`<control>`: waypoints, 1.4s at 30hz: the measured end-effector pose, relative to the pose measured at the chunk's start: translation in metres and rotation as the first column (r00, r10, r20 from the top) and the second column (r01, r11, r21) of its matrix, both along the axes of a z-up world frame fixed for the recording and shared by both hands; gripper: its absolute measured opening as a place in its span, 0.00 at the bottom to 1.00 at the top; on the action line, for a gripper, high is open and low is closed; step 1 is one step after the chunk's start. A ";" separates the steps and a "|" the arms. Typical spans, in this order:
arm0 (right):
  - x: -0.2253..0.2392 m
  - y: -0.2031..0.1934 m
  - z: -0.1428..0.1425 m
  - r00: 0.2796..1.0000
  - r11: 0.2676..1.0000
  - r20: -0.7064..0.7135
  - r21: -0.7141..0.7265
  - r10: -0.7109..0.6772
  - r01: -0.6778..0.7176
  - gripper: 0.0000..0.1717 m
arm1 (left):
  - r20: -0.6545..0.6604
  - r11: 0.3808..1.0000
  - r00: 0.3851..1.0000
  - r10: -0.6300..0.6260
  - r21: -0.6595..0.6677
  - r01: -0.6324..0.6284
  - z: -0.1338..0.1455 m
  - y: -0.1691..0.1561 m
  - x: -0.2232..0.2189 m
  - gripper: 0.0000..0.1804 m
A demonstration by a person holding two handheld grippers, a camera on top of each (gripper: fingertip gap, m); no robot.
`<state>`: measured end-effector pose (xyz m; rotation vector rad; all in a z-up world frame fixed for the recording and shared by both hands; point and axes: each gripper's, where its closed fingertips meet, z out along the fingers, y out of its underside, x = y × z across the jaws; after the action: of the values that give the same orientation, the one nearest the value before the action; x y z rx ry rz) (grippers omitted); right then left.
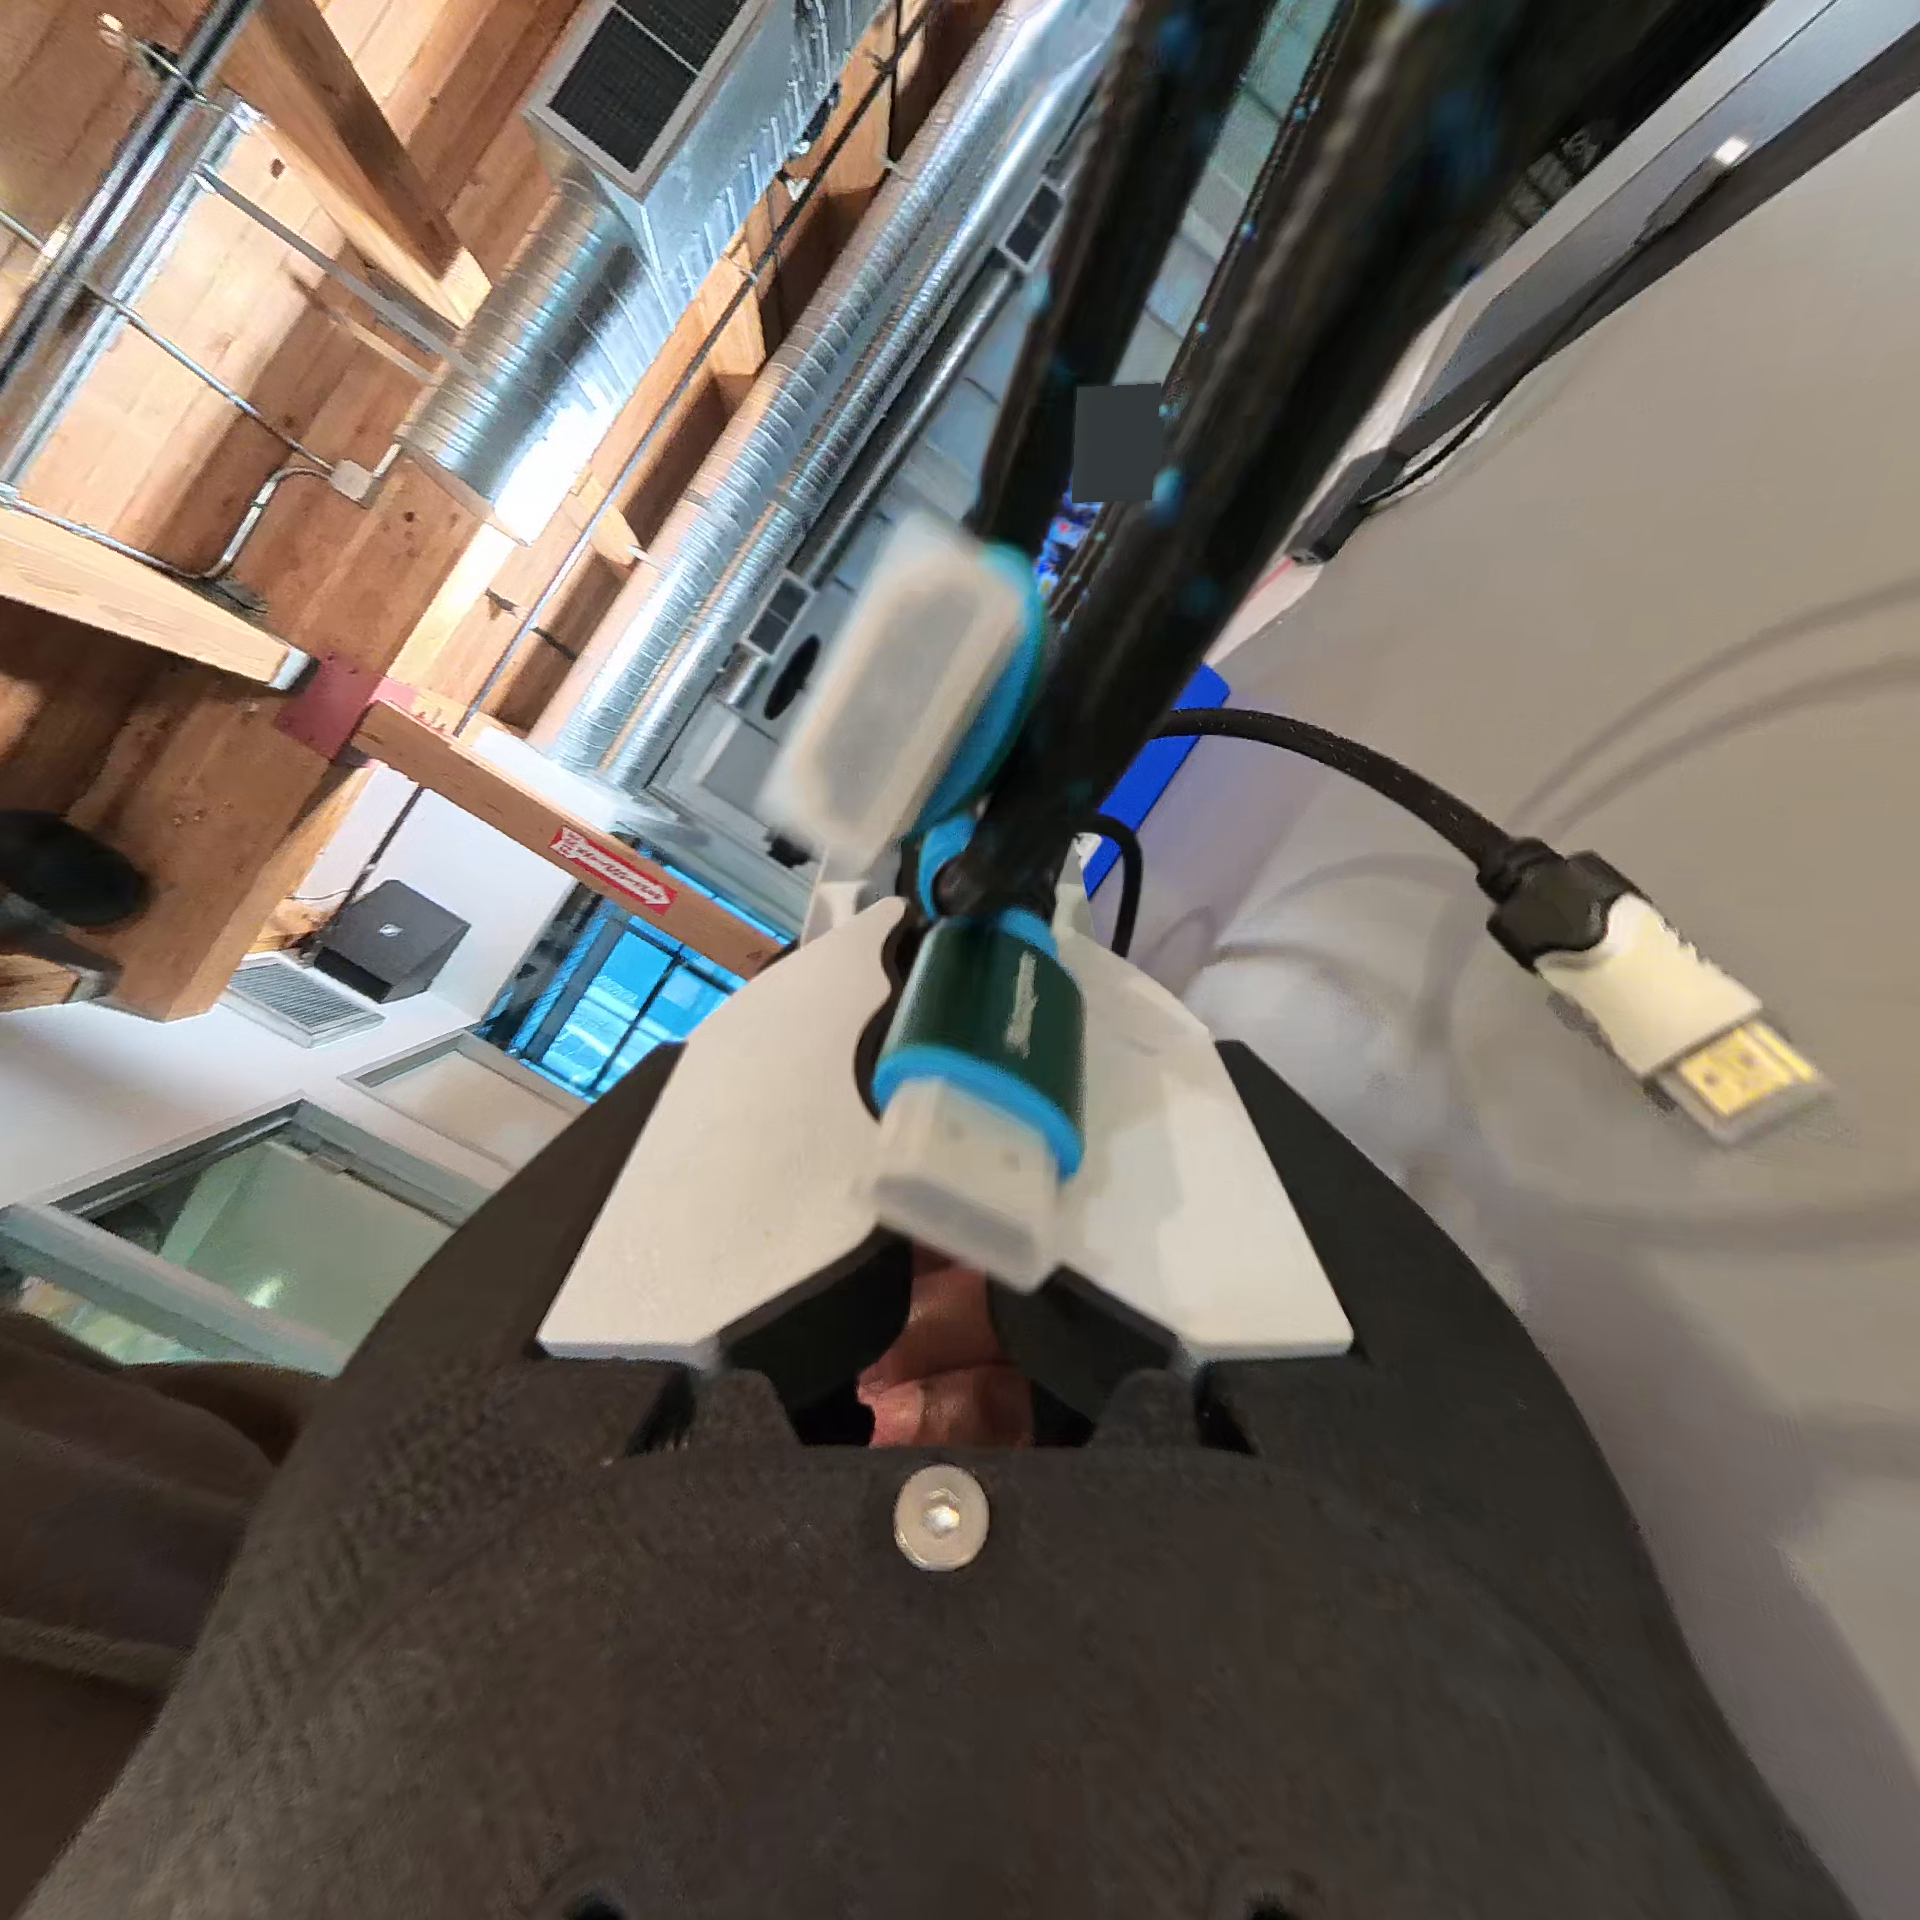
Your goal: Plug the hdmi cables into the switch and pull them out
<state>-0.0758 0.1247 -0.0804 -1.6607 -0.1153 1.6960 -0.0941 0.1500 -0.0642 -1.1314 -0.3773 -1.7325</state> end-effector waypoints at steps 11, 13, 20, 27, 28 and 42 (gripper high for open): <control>-0.003 -0.008 0.001 0.996 0.997 0.057 -0.049 -0.062 0.065 0.08 | 0.022 0.992 0.993 0.117 0.032 -0.118 0.004 -0.005 -0.020 0.12; -0.003 -0.006 0.002 0.997 0.996 0.024 -0.052 -0.078 0.079 0.11 | 0.028 0.993 0.994 0.104 0.055 -0.106 0.007 -0.008 -0.018 0.12; -0.004 -0.002 0.014 0.995 0.994 -0.009 0.030 -0.104 0.105 0.11 | 0.036 0.995 0.998 0.044 0.085 -0.047 0.011 -0.016 -0.003 0.12; 0.003 0.002 0.019 0.992 0.988 -0.027 0.096 -0.119 0.121 0.07 | 0.031 0.996 0.999 0.014 0.092 -0.017 0.011 -0.018 0.003 0.12; 0.003 0.002 0.019 0.993 0.989 -0.037 0.089 -0.116 0.119 0.07 | 0.028 0.996 1.000 0.011 0.093 -0.013 0.010 -0.018 0.004 0.12; 0.010 0.006 0.012 0.983 0.999 -0.180 -0.027 -0.024 0.019 0.07 | -0.106 1.000 0.994 -0.017 -0.003 0.017 0.003 -0.014 0.011 0.11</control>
<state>-0.0658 0.1307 -0.0681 -1.5128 0.0114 1.8289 -0.0835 0.1356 -0.0611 -1.2260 -0.3048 -1.6786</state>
